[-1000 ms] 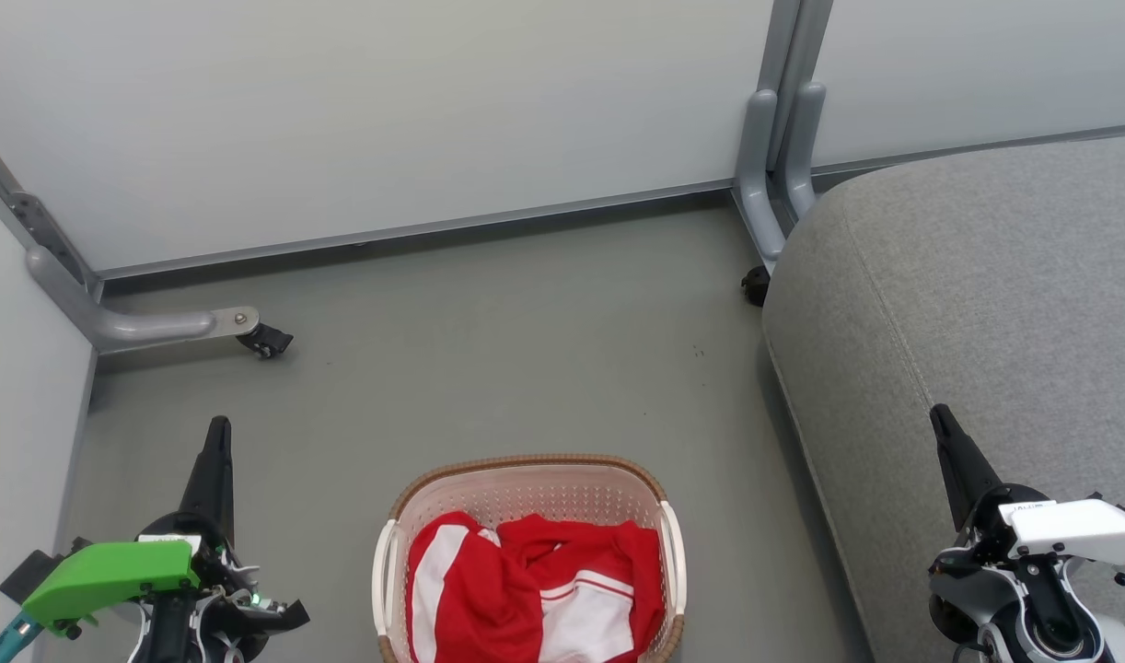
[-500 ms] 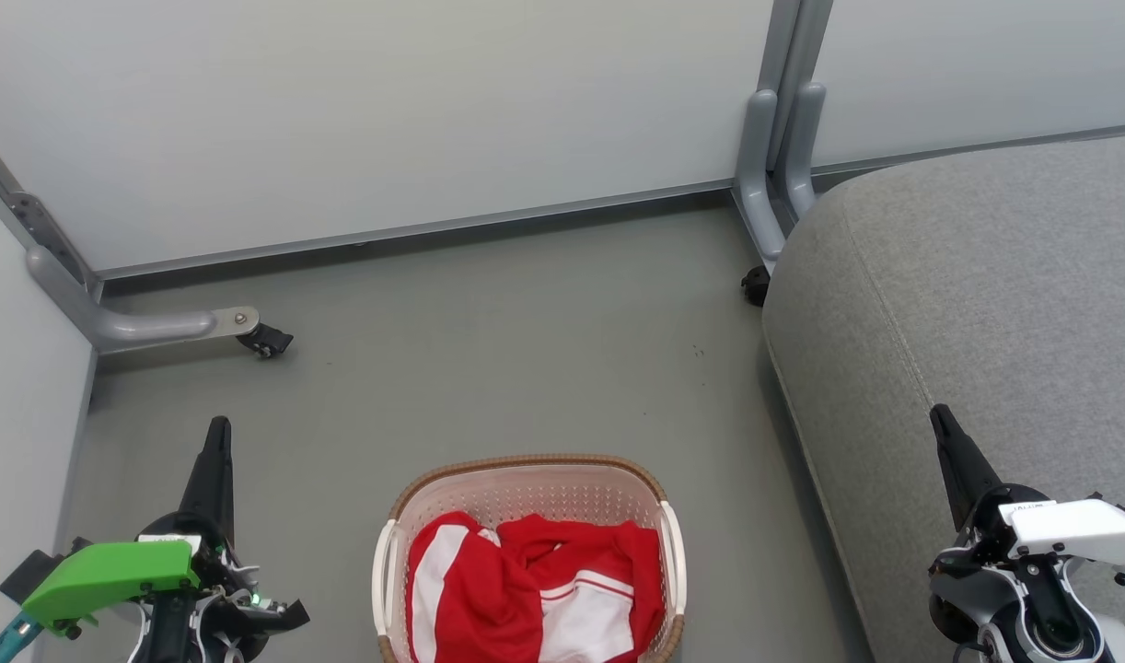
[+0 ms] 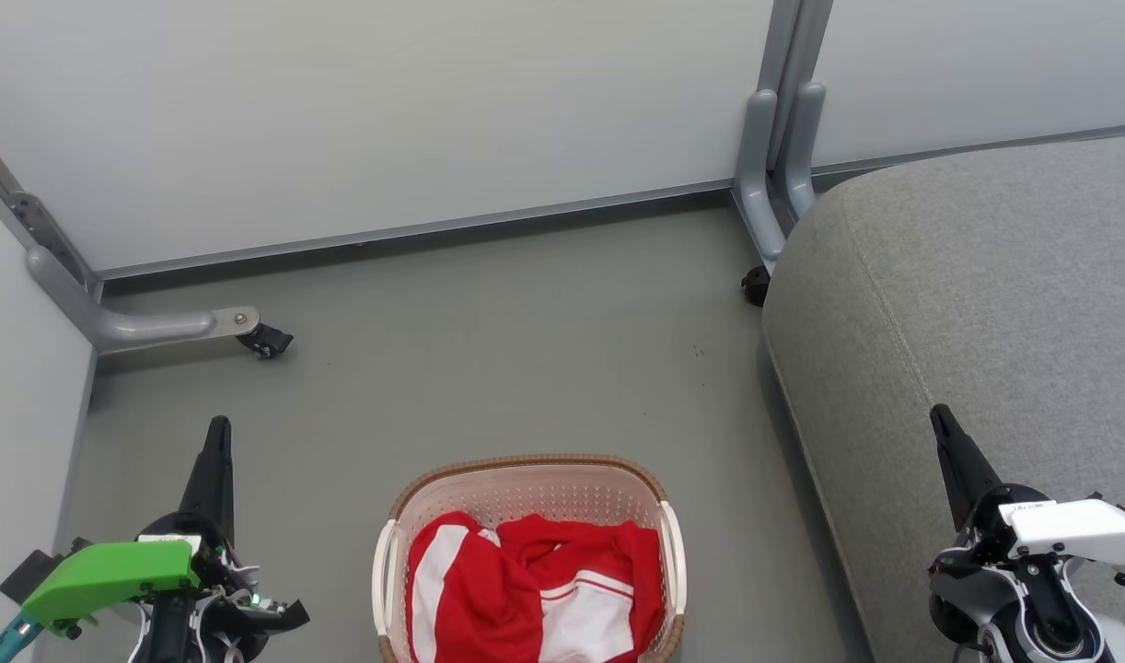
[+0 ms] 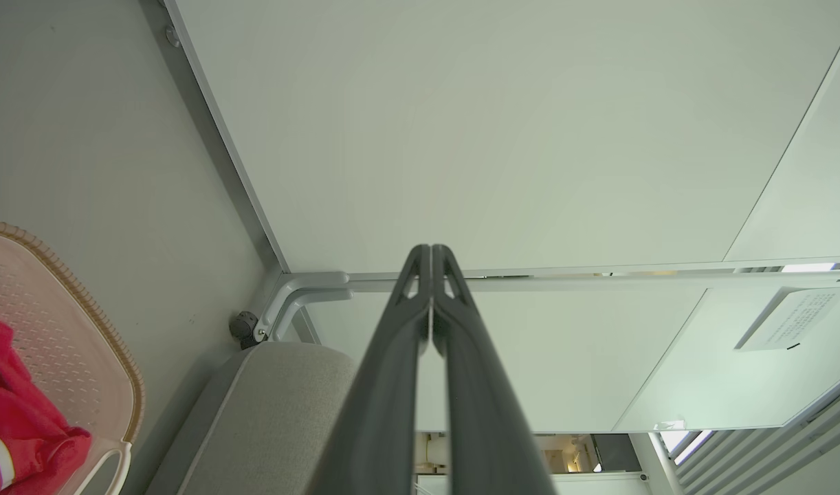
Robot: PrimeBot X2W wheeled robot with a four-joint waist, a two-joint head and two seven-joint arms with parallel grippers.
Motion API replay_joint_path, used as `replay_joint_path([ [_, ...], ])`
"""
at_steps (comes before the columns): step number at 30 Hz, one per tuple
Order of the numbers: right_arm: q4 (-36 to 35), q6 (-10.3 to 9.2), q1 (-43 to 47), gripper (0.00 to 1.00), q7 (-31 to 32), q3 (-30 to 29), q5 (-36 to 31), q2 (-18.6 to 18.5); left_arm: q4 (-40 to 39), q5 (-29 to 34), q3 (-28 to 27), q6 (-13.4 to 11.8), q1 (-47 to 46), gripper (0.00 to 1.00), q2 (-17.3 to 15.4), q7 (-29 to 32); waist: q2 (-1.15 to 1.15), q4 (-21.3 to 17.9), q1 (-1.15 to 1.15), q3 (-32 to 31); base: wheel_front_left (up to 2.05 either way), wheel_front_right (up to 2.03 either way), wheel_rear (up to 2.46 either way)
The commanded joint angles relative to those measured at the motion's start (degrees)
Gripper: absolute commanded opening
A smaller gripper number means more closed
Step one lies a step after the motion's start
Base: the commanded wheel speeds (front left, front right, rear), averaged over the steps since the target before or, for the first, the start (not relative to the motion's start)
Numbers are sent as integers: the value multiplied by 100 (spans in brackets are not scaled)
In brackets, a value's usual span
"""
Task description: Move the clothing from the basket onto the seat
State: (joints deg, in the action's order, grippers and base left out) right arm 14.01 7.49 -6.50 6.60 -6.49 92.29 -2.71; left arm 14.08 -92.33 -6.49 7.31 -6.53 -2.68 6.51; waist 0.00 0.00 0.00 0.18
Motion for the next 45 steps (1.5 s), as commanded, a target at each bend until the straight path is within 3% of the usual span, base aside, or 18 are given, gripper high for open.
replay_joint_path([
  [1,11,-1,64,0,4,-6,25,-33,-12,-19,-14,36,72,0,-40,23,0,0,0,0,0,0,0],
  [39,11,-1,64,0,4,-6,25,-34,-12,-19,-13,36,72,0,-40,22,0,0,0,0,0,0,0],
  [40,0,0,1,100,-2,1,-2,1,1,1,0,0,0,100,1,-3,0,0,0,0,0,0,0],
  [45,195,0,105,100,-34,39,-28,67,196,15,37,-8,75,100,51,-32,0,0,0,4,0,0,0],
])
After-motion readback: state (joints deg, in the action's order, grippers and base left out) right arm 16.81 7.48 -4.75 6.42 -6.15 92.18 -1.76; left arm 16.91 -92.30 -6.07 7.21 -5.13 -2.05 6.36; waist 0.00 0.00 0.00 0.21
